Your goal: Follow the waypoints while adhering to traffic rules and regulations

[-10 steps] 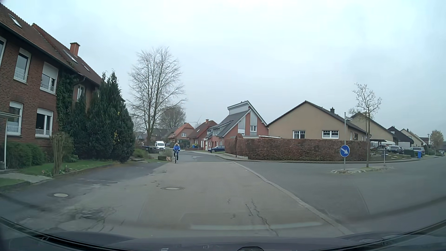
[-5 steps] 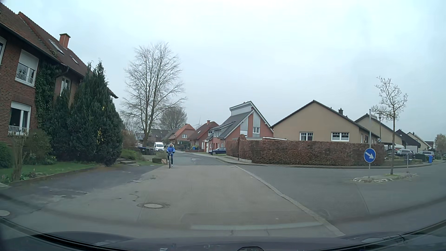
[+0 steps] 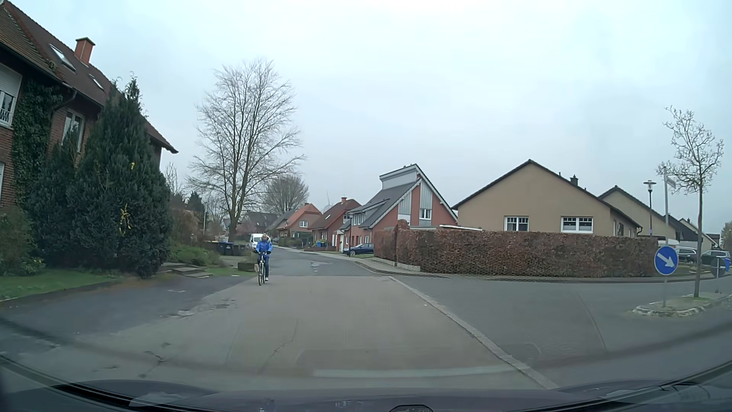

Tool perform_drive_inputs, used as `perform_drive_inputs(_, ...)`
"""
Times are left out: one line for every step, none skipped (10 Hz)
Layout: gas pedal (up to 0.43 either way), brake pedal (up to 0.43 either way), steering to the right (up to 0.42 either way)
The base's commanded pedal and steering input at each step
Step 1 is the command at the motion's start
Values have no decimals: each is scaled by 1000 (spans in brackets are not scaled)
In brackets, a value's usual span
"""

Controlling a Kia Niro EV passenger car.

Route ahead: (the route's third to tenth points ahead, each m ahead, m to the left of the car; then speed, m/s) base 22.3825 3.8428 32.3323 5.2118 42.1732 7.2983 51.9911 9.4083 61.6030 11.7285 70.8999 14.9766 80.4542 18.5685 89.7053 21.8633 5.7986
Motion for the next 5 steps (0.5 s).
perform_drive_inputs(220,0,-12)
perform_drive_inputs(220,0,-16)
perform_drive_inputs(220,0,-18)
perform_drive_inputs(220,0,-18)
perform_drive_inputs(220,0,-18)
